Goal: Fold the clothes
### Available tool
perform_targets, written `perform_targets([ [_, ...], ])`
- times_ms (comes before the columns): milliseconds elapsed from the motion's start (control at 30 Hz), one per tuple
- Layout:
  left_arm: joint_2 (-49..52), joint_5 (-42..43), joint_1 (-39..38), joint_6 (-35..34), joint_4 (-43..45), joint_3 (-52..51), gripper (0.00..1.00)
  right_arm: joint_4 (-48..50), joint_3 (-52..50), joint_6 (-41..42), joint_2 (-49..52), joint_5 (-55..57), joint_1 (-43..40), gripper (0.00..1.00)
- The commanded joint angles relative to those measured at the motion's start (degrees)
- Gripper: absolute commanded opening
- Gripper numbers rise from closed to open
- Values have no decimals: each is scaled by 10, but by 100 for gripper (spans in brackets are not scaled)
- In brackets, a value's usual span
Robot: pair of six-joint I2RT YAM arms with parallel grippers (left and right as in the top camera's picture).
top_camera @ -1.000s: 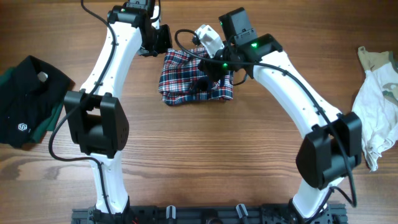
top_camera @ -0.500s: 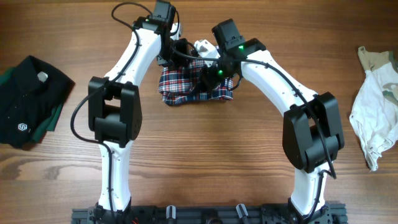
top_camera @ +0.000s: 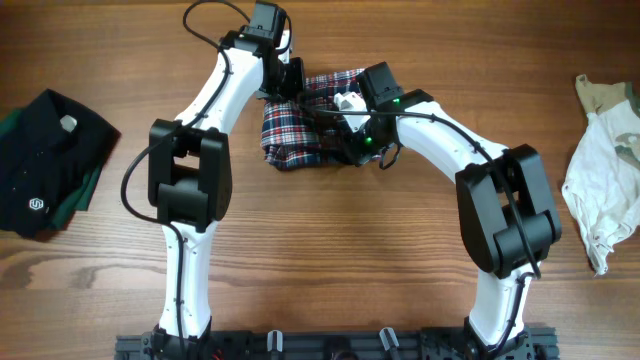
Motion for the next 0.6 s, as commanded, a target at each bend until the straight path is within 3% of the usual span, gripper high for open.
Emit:
perform_targets([
  [0, -58, -36, 16, 3, -7, 21, 29, -5, -24, 9, 17, 27, -14, 4],
  [133, -98, -36, 33, -1, -70, 21, 34, -17, 22, 11, 8, 26, -13, 4],
  [267, -98, -17, 38, -2, -125, 20, 31, -43, 140, 38, -32, -18, -10, 4],
  [367, -97, 14, 36, -1, -151, 17, 31, -21, 162, 53, -40, -29, -10, 4],
  [567, -87, 14, 32, -27, -24, -140, 31, 31, 160, 54, 23, 50, -11, 4],
])
